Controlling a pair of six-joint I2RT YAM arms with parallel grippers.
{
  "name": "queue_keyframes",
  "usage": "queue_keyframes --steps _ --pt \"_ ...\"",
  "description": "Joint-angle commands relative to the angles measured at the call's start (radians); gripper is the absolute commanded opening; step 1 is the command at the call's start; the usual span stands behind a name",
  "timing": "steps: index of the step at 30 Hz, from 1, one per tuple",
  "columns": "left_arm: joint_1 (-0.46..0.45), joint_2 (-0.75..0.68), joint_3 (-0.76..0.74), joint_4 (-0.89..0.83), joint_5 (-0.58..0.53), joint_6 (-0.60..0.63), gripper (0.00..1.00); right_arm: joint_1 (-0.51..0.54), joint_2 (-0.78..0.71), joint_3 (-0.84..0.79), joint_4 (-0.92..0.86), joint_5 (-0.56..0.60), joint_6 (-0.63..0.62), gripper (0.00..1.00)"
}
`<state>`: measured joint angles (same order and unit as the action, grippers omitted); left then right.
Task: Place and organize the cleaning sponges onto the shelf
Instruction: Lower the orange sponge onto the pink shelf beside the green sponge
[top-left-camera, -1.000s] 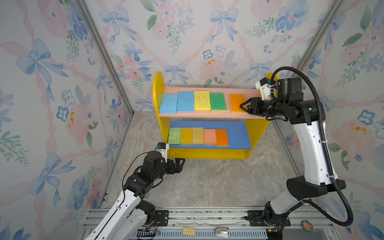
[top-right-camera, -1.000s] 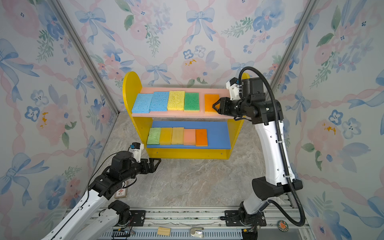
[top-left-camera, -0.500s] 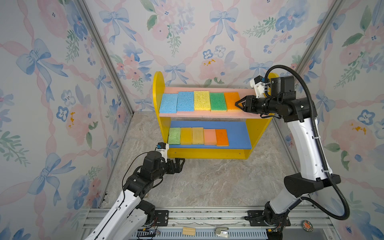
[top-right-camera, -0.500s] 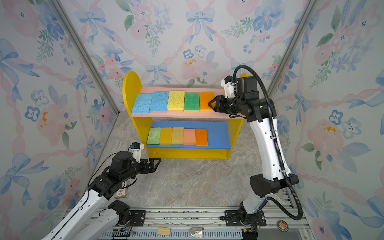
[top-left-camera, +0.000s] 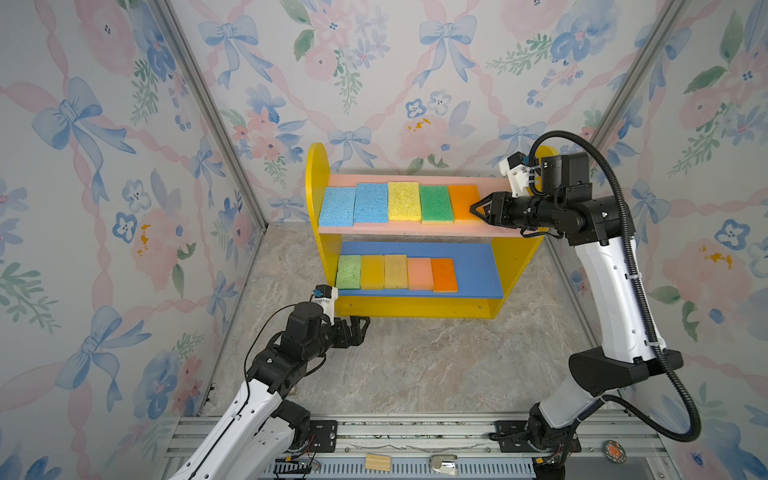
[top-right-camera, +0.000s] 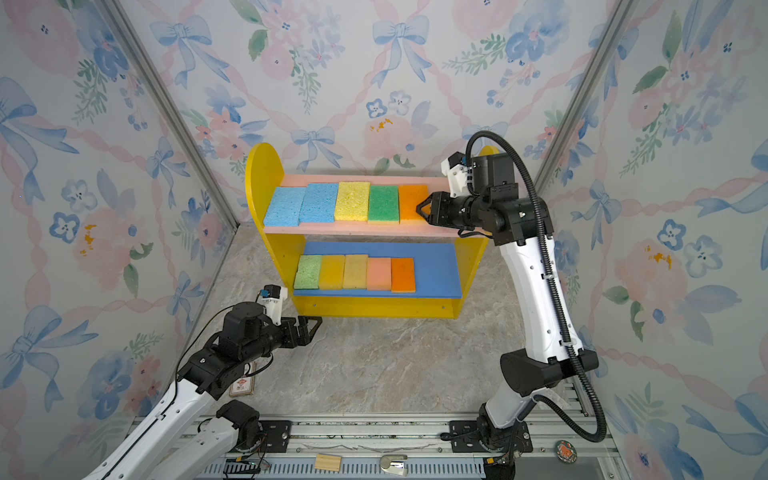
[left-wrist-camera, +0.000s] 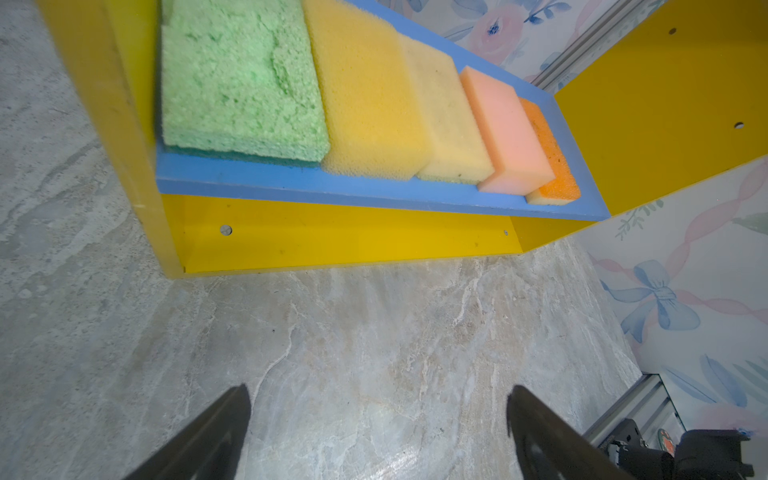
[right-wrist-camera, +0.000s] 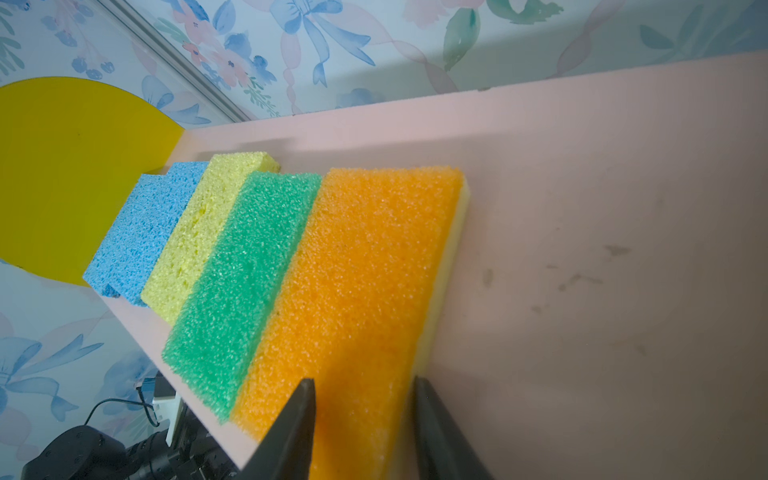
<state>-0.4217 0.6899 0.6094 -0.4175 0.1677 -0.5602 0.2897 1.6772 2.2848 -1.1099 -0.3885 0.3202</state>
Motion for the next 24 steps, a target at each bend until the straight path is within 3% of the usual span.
queue_keyframes --steps 1,16,24 --pt "0.006 -0.008 -0.012 -0.006 0.001 0.015 0.98 0.018 -0.017 -0.022 -0.07 -0.007 -0.019 0.4" --pt "0.005 -0.007 -0.012 -0.004 0.001 0.015 0.98 0.019 -0.079 -0.058 -0.078 0.0 -0.019 0.36" --pt "0.005 -0.009 -0.013 -0.004 0.001 0.014 0.98 0.045 -0.075 -0.073 -0.052 -0.01 0.015 0.45"
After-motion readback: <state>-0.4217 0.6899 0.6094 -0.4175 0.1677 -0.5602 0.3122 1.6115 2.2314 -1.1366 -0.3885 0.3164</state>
